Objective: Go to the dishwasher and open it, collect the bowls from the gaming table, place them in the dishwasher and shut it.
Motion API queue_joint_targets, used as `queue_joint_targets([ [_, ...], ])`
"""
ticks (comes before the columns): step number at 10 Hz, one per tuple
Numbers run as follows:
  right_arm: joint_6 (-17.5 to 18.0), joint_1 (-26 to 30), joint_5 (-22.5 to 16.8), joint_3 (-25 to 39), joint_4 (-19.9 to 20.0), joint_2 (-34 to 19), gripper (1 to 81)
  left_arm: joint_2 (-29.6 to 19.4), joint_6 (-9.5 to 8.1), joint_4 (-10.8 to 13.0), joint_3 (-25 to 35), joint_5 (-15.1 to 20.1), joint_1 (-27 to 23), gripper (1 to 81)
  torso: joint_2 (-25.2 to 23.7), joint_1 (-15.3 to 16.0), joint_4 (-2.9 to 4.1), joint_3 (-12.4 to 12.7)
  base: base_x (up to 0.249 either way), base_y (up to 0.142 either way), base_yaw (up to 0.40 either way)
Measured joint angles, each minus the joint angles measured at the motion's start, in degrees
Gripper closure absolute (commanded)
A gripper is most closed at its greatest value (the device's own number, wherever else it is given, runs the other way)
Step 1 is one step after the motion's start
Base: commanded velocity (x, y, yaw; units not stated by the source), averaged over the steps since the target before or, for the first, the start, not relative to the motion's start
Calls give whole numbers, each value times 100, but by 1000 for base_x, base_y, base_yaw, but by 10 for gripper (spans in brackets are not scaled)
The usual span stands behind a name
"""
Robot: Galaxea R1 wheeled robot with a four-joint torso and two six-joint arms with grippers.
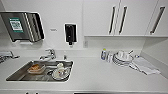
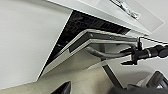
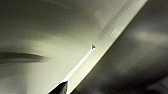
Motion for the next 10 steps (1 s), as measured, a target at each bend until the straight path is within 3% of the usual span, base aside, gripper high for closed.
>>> queue_joint_targets([
  [2,15,-60,52,-240,-9,210,10,-11,1,0,4,84,63,10,-4,-11,0,5,-87,0,0],
  [5,41,-304,-636,-334,-100,419,10,-2,1,0,4,73,50,10,-4,-9,0,2,-91,0,0],
  [7,288,-457,-625,-516,-34,546,10,-2,1,0,4,77,45,10,-2,-5,0,0,-92,0,0],
  [8,204,-374,-623,-521,-45,540,10,-2,1,0,4,77,48,10,-2,-2,0,0,-92,0,0],
  [9,-140,-278,-711,-512,-160,529,10,0,1,0,6,84,50,10,-2,0,0,0,-92,0,0],
  [10,-145,-267,-719,-512,-196,532,10,-5,1,0,6,88,63,10,-4,0,0,0,-92,0,0],
])
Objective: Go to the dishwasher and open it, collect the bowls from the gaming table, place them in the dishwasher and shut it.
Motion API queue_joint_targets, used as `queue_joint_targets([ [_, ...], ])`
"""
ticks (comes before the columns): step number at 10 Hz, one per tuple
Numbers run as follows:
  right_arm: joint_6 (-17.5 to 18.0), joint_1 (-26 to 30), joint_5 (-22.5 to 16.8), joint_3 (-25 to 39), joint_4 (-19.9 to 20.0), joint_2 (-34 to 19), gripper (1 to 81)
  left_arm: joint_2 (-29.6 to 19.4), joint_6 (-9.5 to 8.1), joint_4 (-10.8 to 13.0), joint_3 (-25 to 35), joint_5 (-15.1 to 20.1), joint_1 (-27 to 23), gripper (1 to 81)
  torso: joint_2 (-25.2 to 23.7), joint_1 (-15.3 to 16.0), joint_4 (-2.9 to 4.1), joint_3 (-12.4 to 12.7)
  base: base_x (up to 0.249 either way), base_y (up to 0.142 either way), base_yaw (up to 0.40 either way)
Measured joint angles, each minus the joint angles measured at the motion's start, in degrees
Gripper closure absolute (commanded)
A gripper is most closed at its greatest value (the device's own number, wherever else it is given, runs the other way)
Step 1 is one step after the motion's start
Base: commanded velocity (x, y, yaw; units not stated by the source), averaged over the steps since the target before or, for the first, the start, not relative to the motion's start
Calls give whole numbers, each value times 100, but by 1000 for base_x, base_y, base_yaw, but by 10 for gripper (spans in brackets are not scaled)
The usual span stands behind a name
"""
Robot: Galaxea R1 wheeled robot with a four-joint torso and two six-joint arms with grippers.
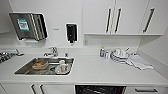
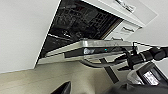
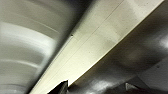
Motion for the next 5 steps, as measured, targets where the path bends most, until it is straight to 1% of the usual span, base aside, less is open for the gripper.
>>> queue_joint_targets([
  [2,-50,-118,-77,-17,-44,35,10,2,0,0,0,-4,0,10,2,4,0,-2,-93,0,0],
  [3,-84,-267,-312,-124,-83,129,10,5,0,0,0,-6,0,10,2,4,0,-2,-94,0,0],
  [4,-84,-483,-444,-271,-101,212,10,5,0,0,0,2,0,10,2,4,0,-2,-94,0,0],
  [5,-84,-601,-466,-413,-101,267,10,7,0,0,0,17,2,10,2,4,0,-2,-78,0,0],
])
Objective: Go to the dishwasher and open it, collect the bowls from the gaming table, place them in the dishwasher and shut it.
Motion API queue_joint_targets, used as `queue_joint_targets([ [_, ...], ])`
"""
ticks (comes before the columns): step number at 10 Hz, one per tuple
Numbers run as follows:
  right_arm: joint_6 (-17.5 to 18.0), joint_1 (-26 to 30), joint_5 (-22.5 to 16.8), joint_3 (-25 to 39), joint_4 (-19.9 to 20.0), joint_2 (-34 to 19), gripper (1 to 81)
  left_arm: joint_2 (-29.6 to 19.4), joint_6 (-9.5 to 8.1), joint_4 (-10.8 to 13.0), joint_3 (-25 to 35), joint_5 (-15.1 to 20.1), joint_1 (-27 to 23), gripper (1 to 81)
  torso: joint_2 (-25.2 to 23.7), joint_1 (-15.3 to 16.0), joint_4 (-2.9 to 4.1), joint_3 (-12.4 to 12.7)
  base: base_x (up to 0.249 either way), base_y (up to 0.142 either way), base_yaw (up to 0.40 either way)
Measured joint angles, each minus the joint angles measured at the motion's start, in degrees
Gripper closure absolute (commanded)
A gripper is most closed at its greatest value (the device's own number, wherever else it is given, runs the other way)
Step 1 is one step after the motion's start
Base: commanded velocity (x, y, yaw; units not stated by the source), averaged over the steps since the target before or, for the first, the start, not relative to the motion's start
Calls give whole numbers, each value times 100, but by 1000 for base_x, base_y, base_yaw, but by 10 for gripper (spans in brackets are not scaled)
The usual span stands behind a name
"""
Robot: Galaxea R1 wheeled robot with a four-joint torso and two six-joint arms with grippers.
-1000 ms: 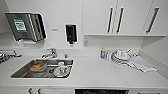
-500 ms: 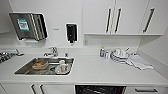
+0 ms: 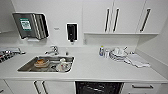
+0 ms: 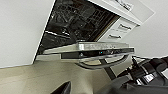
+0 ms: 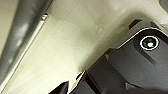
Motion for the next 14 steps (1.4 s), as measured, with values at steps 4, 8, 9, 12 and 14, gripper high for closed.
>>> queue_joint_targets([
  [4,-32,-17,52,-395,-9,194,10,199,11,7,-69,66,45,10,-2,-2,0,0,0,0,0],
  [8,-330,-223,79,-434,-769,188,10,602,2,2,-824,239,232,10,0,-2,0,0,0,0,0],
  [9,-453,-364,232,-516,-992,190,10,784,-6,2,-1232,243,340,10,-2,-2,0,0,0,0,0],
  [12,-711,-747,890,-1103,-1503,194,10,1527,-48,-1,-2349,252,695,10,-2,-2,0,0,0,0,0],
  [14,-763,-912,1158,-1593,-1836,343,10,2142,-56,-26,-3001,247,1076,10,-2,-2,0,0,0,0,0],
])
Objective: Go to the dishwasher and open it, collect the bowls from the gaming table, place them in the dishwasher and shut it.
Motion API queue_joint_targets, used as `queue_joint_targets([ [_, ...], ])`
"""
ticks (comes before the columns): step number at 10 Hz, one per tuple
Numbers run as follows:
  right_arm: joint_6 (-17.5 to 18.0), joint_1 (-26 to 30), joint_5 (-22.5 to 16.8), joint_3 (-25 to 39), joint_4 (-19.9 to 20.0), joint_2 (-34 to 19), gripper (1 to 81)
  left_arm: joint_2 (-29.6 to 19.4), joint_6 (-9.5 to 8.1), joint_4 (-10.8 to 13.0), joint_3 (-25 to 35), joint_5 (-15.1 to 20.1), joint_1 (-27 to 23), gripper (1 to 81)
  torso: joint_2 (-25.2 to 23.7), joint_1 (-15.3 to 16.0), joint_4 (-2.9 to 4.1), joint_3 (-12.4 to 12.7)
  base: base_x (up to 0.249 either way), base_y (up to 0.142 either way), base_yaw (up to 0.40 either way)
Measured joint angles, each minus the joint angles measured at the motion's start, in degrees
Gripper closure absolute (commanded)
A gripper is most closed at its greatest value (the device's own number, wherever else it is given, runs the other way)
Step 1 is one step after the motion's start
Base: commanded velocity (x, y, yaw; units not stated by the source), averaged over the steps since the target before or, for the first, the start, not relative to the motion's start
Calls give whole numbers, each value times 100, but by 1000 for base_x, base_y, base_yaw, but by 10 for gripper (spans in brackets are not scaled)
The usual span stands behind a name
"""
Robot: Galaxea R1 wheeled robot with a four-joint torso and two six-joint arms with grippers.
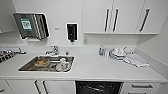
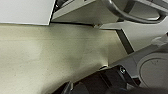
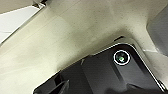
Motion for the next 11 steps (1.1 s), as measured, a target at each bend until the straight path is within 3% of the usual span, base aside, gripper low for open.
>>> queue_joint_targets([
  [7,-105,-450,928,-2564,-1131,1141,10,1726,-16,-151,-2085,-11,770,10,0,0,0,0,0,0,0],
  [11,-123,-599,1131,-3112,-1514,1449,10,2511,-13,-154,-3099,-46,1025,10,0,0,0,5,0,0,0],
])
